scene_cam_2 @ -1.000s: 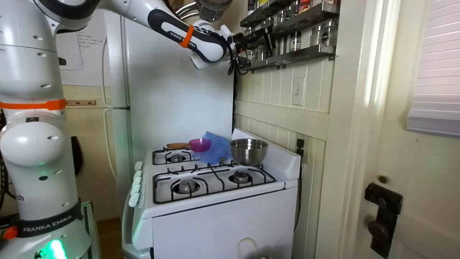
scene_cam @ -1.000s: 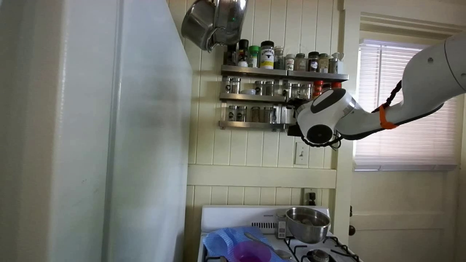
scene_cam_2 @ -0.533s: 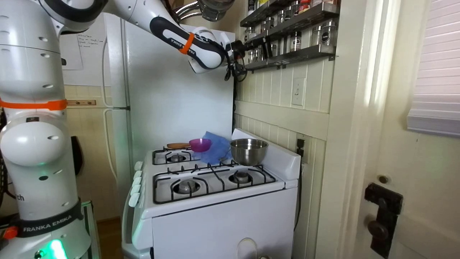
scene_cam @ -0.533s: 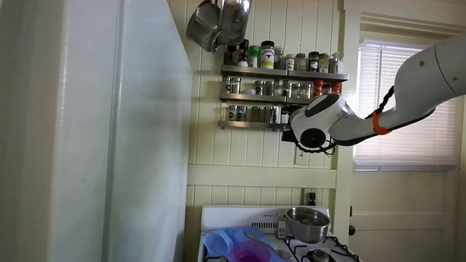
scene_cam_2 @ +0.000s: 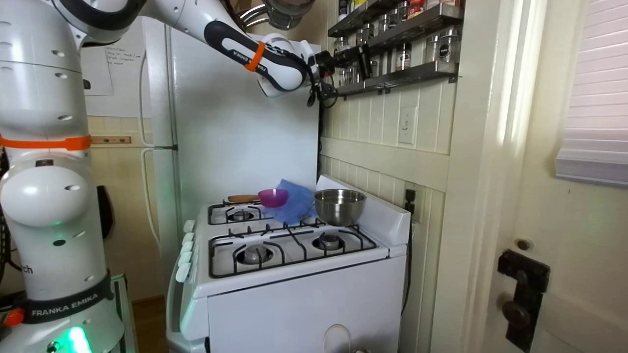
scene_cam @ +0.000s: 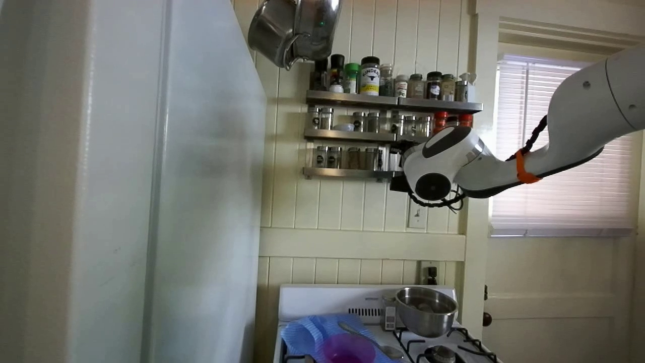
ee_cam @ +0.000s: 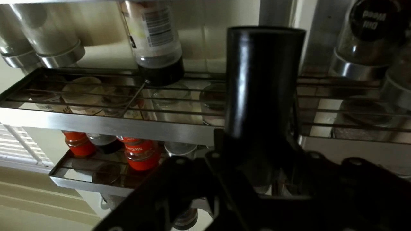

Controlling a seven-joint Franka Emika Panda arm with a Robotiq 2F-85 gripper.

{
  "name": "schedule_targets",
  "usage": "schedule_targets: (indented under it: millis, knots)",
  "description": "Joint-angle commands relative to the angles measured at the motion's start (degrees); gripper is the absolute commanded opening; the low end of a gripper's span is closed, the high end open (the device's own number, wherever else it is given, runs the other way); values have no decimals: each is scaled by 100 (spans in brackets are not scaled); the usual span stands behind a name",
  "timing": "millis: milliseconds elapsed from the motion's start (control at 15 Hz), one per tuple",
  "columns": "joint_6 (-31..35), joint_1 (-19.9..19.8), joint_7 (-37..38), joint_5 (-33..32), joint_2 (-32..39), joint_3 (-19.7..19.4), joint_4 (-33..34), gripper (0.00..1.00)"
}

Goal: Put the black bottle on the bottom shelf

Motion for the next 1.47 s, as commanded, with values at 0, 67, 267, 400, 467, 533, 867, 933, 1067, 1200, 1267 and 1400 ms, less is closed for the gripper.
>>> schedule_targets:
  millis: [0, 67, 267, 400, 467, 533, 867, 933, 1067, 1200, 1267, 1400]
  knots:
    - [-9, -48, 43, 114, -48, 8, 38, 18]
    - [17, -58, 62, 118, -32, -3, 71, 18]
    - [114, -105, 84, 191, 23, -47, 186, 18]
    - [139, -131, 76, 242, 74, -61, 231, 18]
    - [138, -143, 104, 234, 99, -64, 253, 18]
    - [149, -157, 130, 205, 149, -71, 298, 18]
    - [144, -187, 194, 137, 307, -66, 417, 18]
    - [144, -188, 201, 118, 310, -65, 427, 18]
    - [139, -190, 199, 119, 319, -66, 441, 18]
    - [165, -198, 183, 151, 351, -73, 467, 18]
    - [194, -204, 175, 178, 374, -78, 480, 18]
    - [174, -201, 166, 178, 394, -75, 472, 18]
